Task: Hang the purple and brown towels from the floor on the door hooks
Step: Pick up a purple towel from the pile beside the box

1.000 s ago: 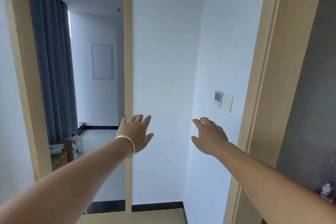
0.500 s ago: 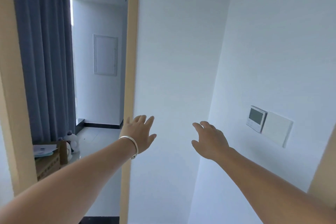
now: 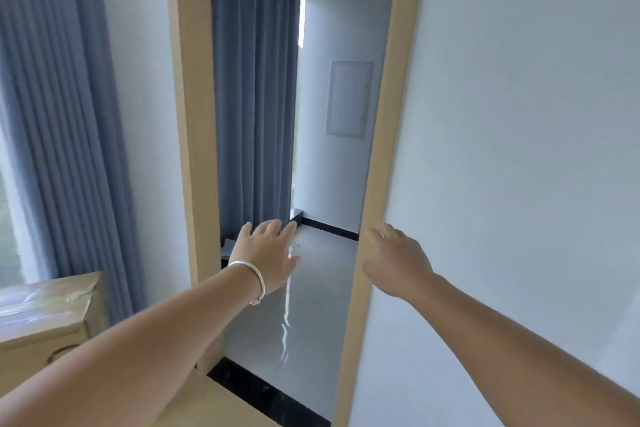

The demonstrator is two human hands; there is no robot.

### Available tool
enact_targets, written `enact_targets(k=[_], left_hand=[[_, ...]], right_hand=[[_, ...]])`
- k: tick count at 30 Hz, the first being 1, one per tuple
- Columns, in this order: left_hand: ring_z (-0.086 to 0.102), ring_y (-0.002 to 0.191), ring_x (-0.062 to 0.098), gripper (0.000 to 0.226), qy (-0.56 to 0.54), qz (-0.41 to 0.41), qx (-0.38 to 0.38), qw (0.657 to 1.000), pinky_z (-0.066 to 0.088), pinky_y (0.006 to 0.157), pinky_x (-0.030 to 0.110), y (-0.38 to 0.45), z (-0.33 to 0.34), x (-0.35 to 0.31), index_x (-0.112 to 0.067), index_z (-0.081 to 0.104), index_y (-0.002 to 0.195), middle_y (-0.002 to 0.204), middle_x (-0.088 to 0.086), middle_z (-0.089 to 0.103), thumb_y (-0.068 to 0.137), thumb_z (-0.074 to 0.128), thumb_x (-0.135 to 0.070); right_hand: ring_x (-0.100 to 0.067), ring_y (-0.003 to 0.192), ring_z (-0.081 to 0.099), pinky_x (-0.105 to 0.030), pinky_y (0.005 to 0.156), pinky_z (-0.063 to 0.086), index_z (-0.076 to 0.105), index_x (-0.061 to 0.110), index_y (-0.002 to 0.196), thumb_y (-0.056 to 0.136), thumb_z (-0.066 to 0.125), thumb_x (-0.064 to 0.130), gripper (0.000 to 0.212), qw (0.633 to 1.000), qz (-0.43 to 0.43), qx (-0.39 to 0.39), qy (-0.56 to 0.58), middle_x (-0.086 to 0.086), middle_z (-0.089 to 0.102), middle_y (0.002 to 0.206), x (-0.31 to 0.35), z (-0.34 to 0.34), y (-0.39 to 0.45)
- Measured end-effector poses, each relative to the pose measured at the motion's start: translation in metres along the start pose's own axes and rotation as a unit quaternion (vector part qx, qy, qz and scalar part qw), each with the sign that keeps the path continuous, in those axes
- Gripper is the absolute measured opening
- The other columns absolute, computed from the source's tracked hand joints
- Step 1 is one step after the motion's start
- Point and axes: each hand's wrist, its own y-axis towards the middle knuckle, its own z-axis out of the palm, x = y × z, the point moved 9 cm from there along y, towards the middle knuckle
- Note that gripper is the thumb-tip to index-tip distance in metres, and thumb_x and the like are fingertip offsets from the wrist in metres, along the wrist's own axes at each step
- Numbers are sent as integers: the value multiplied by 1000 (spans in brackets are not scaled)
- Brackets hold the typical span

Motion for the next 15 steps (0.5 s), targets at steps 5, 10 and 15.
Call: enact_targets(k=[5, 10, 15], left_hand=[[28, 141, 23, 65, 54, -118, 39, 991, 21, 116, 48, 0, 21, 87, -26, 14, 151, 153, 0, 31, 96, 33, -55], [24, 143, 20, 68, 93, -227, 70, 967, 16, 118, 48, -32, 30, 171, -26, 12, 152, 153, 0, 29, 95, 33, -56], [24, 144, 20, 70, 119, -316, 89, 937, 15, 118, 47, -81, 33, 252, -27, 11, 153, 155, 0, 28, 94, 34, -58]], right_hand=[[-25, 125, 42, -36, 98, 37, 37, 20, 141, 89, 49, 31, 54, 992, -117, -10, 48, -2, 42, 138, 64, 27, 90], [-24, 130, 40, -40, 102, 39, 30, 24, 147, 92, 48, 38, 59, 970, -225, 2, 89, 0, 36, 146, 149, 56, 140], [-24, 131, 38, -40, 103, 37, 29, 21, 147, 95, 47, 34, 57, 943, -314, 15, 110, -3, 34, 148, 251, 78, 162]])
